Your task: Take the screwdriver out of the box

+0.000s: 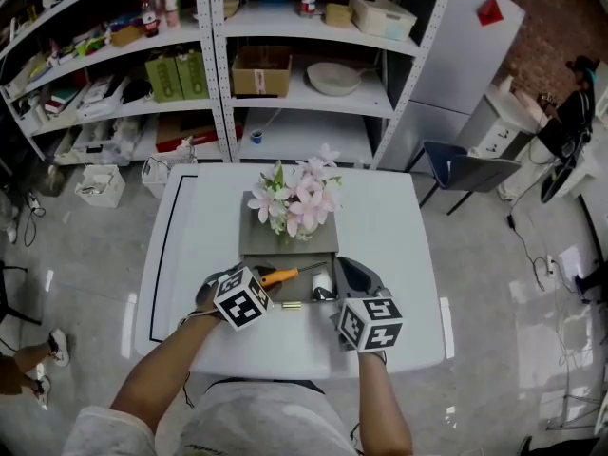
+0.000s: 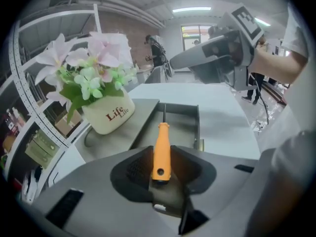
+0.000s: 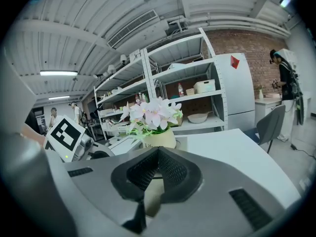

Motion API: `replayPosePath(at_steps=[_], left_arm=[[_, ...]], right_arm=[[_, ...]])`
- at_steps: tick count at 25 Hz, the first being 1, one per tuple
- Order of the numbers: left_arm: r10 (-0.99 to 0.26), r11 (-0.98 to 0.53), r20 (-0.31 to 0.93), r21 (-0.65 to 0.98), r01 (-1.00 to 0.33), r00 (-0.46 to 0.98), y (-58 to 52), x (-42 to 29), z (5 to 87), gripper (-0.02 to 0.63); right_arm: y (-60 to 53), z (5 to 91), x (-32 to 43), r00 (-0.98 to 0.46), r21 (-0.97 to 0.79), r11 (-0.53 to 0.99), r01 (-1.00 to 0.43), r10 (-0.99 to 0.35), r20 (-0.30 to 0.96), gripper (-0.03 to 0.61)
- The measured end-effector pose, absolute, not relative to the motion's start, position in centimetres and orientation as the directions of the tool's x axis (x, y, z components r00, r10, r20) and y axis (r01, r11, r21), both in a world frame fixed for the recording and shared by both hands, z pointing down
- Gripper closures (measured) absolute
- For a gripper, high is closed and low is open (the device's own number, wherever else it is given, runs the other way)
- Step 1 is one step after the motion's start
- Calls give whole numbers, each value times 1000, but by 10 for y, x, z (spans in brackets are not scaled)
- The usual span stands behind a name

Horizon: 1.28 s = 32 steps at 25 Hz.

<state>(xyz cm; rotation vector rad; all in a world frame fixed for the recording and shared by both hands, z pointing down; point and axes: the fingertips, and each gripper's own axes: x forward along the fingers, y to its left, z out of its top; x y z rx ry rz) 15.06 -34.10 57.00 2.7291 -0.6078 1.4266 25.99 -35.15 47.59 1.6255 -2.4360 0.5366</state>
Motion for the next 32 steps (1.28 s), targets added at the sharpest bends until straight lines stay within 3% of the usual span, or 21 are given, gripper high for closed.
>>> replayPosePath(at_steps=[17, 32], left_arm=[[-436, -893, 519, -146, -426, 735, -319, 114, 469, 500], [-670, -726, 247, -21, -688, 700, -328, 21, 405, 500]], right_arm=[[-310, 437, 220, -290, -176, 248, -953, -914, 283, 572], [-283, 412, 180, -249, -143, 220, -965, -938, 239, 572]])
